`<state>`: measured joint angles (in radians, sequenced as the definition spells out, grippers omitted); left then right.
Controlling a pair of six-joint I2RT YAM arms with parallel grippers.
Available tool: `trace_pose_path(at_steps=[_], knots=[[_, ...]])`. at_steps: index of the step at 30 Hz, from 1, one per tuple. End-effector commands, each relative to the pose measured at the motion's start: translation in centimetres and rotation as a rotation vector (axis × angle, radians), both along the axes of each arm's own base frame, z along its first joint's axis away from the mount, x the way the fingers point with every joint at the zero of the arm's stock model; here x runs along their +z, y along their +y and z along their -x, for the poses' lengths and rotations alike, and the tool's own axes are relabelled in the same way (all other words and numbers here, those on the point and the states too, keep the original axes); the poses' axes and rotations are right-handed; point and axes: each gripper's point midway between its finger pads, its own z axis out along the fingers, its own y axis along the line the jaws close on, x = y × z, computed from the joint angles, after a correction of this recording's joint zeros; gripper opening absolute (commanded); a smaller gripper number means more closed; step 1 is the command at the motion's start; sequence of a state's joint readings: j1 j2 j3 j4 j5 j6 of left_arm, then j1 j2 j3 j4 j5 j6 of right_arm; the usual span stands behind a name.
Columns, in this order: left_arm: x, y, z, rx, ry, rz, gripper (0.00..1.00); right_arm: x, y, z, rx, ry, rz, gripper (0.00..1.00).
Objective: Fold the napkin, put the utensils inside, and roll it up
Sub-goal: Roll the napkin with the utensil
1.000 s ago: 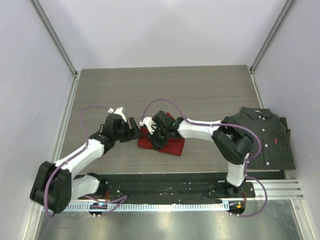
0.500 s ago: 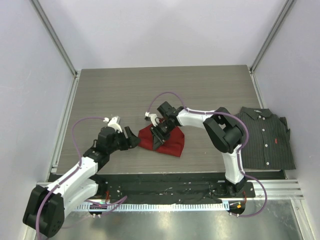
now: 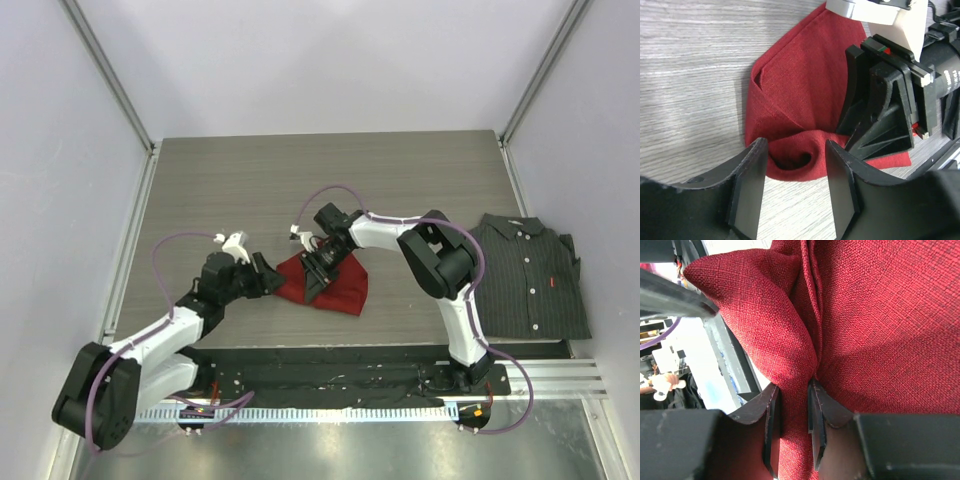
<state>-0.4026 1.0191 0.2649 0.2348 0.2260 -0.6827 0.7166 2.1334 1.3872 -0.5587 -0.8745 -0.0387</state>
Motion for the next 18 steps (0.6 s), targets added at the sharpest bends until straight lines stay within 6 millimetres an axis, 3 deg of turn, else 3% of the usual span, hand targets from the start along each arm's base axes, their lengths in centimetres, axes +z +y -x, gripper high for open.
trace_pose_path(at_steps=[1,6,7,10,13,14,16,17,18], knots=[[1.0,-0.5,-1.2,-0.002,-0.062,0.035,0.47,-2.0,-0.9,0.5,0.007,0.026,0.076,0.28],[-0.7,-0.5,-1.0,0.002,-0.01,0.016,0.3,-2.0,-0.9,0.2,-0.003,0.022,0.085,0.3],[-0.8,-0.4,-1.0,0.006,-0.005,0.012,0.21,-1.7,-0.9,0.1,-0.008,0.016,0.085,0.31],[-1.3,-0.3,-0.9,0.006,0.014,-0.002,0.07,-1.4,-0.9,-0.6,-0.025,-0.031,0.105,0.38],[-1.5,-0.1,-0.8,0.008,0.031,-0.021,0.0,0.0,-1.0,-1.8,-0.056,-0.117,0.106,0.48],[-1.5,-0.1,-0.9,0.005,0.036,-0.024,0.0,1.3,-0.9,-2.2,-0.067,-0.155,0.088,0.51],[-2.0,-0.2,-0.6,-0.004,0.064,-0.036,0.0,2.1,-1.1,-3.1,-0.096,-0.233,0.092,0.59],[-1.8,-0.3,-0.9,-0.004,0.067,-0.037,0.0,3.9,-1.1,-3.5,-0.112,-0.288,0.071,0.63],[-2.1,-0.2,-0.6,-0.004,0.091,-0.047,0.0,3.9,-1.5,-3.4,-0.122,-0.317,0.086,0.68]])
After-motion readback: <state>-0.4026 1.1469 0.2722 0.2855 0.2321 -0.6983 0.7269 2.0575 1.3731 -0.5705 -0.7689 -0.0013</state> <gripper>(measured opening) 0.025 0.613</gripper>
